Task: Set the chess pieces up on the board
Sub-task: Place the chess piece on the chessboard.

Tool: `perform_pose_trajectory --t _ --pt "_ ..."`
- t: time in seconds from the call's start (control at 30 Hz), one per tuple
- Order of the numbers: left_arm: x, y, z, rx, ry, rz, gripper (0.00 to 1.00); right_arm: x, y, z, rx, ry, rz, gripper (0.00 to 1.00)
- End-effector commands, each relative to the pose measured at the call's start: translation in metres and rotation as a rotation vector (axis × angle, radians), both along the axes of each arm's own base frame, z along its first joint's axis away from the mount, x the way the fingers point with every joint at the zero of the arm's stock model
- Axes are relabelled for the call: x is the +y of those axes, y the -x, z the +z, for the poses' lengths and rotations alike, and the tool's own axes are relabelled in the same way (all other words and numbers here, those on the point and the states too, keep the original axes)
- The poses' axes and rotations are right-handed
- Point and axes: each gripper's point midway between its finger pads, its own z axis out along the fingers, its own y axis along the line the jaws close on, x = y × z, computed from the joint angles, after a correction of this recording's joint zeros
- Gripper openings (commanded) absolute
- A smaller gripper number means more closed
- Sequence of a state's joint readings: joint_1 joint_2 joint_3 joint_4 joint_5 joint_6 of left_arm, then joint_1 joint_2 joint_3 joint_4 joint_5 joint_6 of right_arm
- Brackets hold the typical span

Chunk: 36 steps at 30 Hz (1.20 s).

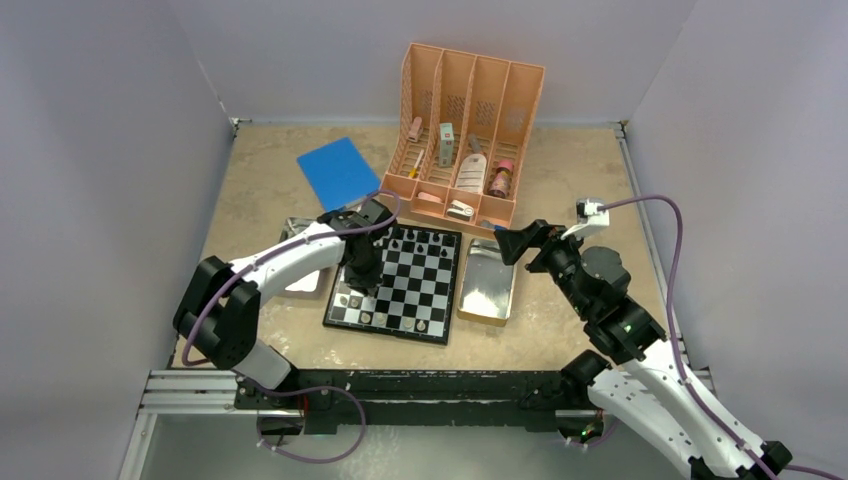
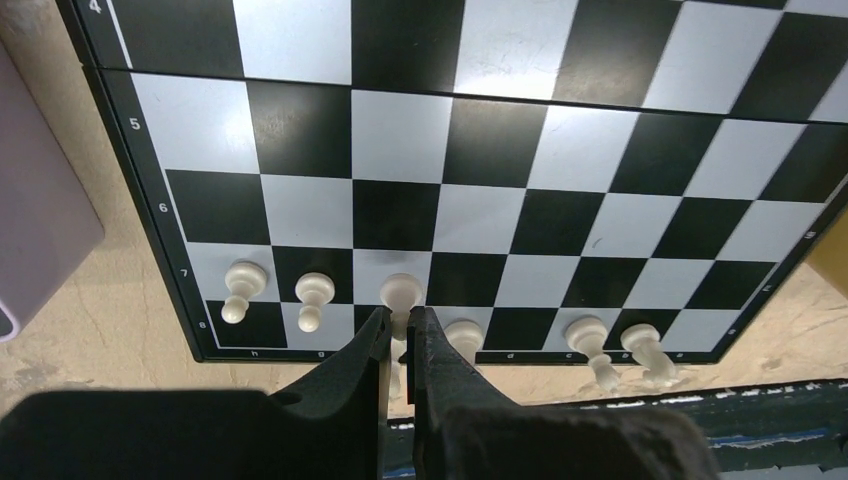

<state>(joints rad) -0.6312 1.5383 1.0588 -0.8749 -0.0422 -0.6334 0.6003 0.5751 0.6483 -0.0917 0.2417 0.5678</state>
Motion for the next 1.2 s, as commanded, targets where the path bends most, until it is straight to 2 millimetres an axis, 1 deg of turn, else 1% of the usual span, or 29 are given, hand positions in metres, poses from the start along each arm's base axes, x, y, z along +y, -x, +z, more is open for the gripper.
perform_pose_trajectory --t 0.0,0.27,0.6,0.83,1.17 --pt "0.0 0.0009 -0.0085 0.0 -0.008 0.014 0.06 0.0003 -0.0011 0.0224 -0.06 -0.035 -0.002 0.97" --pt "0.0023 0.0069 -0.0143 0.016 -0.008 0.013 0.06 0.0004 -0.0012 0.0222 -0.059 -0.035 -0.002 0.97" --pt "0.003 0.0068 -0.0182 0.023 -0.016 0.01 0.08 -0.0002 -0.0005 0.0232 -0.061 -0.036 -0.003 0.97" --pt "0.0027 0.0079 -0.0156 0.026 -0.012 0.011 0.09 0.0004 -0.0013 0.0215 -0.059 -0.033 -0.002 0.97" --pt "0.004 0.0087 -0.0152 0.024 -0.015 0.014 0.16 0.0002 -0.001 0.0218 -0.063 -0.036 -0.002 0.97"
